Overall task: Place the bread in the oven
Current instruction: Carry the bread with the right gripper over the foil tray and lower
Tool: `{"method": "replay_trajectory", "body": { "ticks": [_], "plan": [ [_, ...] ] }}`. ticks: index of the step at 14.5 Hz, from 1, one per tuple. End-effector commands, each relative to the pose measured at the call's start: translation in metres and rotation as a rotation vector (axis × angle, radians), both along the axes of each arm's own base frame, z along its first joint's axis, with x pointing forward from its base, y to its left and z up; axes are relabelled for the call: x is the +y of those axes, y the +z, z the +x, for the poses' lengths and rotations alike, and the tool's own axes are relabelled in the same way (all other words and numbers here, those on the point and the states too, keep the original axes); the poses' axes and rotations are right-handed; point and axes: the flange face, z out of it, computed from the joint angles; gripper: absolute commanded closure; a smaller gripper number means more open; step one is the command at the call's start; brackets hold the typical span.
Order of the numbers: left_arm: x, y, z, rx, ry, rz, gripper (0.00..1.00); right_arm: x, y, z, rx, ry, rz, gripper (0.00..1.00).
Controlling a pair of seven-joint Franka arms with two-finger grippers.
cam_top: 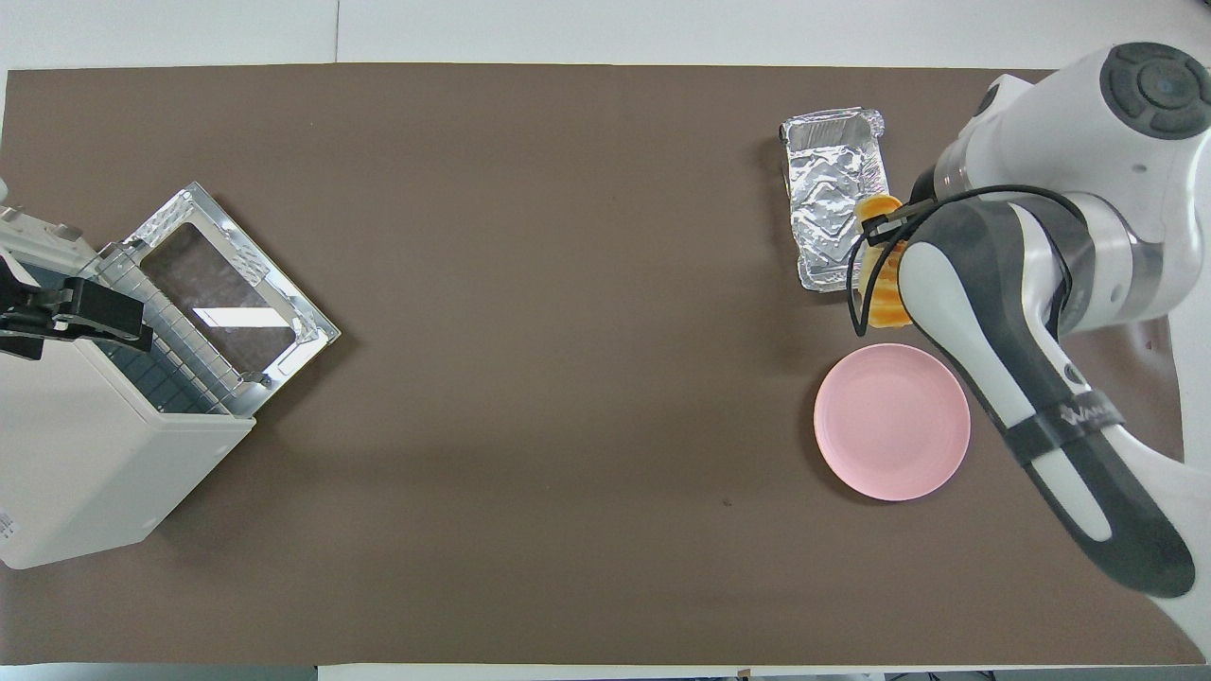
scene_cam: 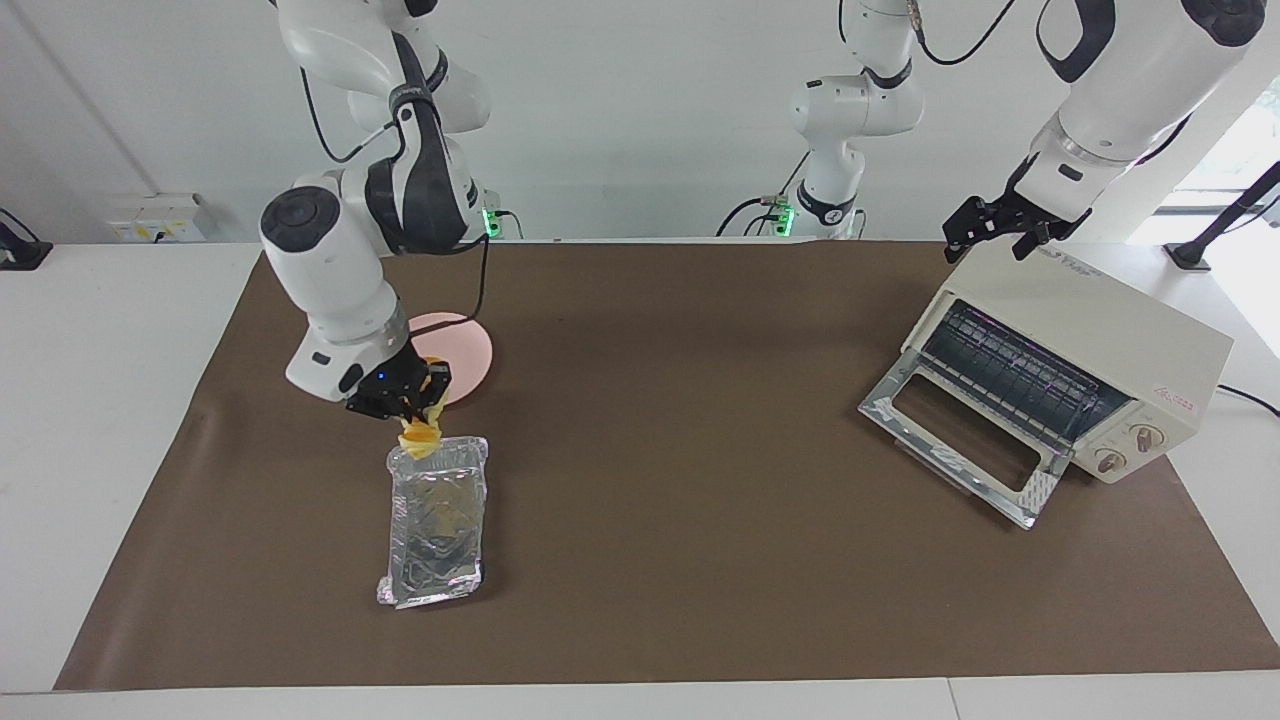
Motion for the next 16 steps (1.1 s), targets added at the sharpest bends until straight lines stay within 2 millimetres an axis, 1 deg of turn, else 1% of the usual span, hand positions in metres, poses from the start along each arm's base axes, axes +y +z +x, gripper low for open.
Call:
{"method": "replay_trajectory", "body": {
  "ticks": [1,2,3,4,5,6,7,8,9,10,12,13,14,15,16],
  "plan": [
    [0.003,0.002,-0.008,-0.002,0.010,-0.010,0.00,0.002,-0.047,0.057,0.018,0.008,0.001,1.00],
    [0.003,0.002,-0.008,-0.002,0.010,-0.010,0.00,0.011,-0.056,0.063,-0.026,0.026,-0.008,1.00],
    [0.003,0.001,-0.008,-0.001,0.010,-0.010,0.00,0.012,-0.071,0.062,-0.054,0.033,-0.016,1.00],
    [0.003,0.002,-0.008,-0.002,0.010,-0.010,0.00,0.016,-0.093,0.055,-0.045,0.031,-0.014,1.00],
    [0.003,0.001,-0.008,-0.001,0.010,-0.010,0.00,0.017,-0.111,0.049,-0.051,0.001,-0.013,1.00],
    [0.003,0.001,-0.007,-0.002,0.010,-0.010,0.00,0.017,-0.118,0.044,-0.050,-0.005,-0.013,1.00],
    [0.003,0.002,-0.008,-0.002,0.010,-0.010,0.00,0.016,-0.119,0.043,-0.042,-0.007,-0.014,1.00],
    [0.003,0.002,-0.008,-0.002,0.010,-0.010,0.00,0.009,-0.113,0.043,-0.036,-0.015,-0.018,0.55],
    [0.003,0.002,-0.008,-0.002,0.010,-0.010,0.00,0.004,-0.105,0.043,-0.026,-0.022,-0.020,0.01],
    [0.003,0.002,-0.008,-0.004,0.010,-0.010,0.00,0.002,-0.092,0.044,-0.015,-0.025,-0.022,0.00],
    [0.003,0.002,-0.008,-0.004,0.010,-0.010,0.00,0.006,-0.071,0.047,0.032,-0.021,-0.030,0.00],
    [0.003,0.002,-0.008,-0.004,0.010,-0.010,0.00,0.000,-0.060,0.053,0.027,-0.029,-0.032,0.00],
    [0.003,0.002,-0.008,-0.002,0.010,-0.010,0.00,-0.006,-0.056,0.057,0.022,-0.031,-0.033,0.00],
    [0.003,0.002,-0.008,-0.002,0.010,-0.010,0.00,-0.018,-0.058,0.060,0.014,-0.024,-0.038,0.00],
    [0.003,0.001,-0.008,-0.001,0.010,-0.010,0.00,-0.021,-0.058,0.062,0.003,0.005,-0.047,0.02]
  ]
}}
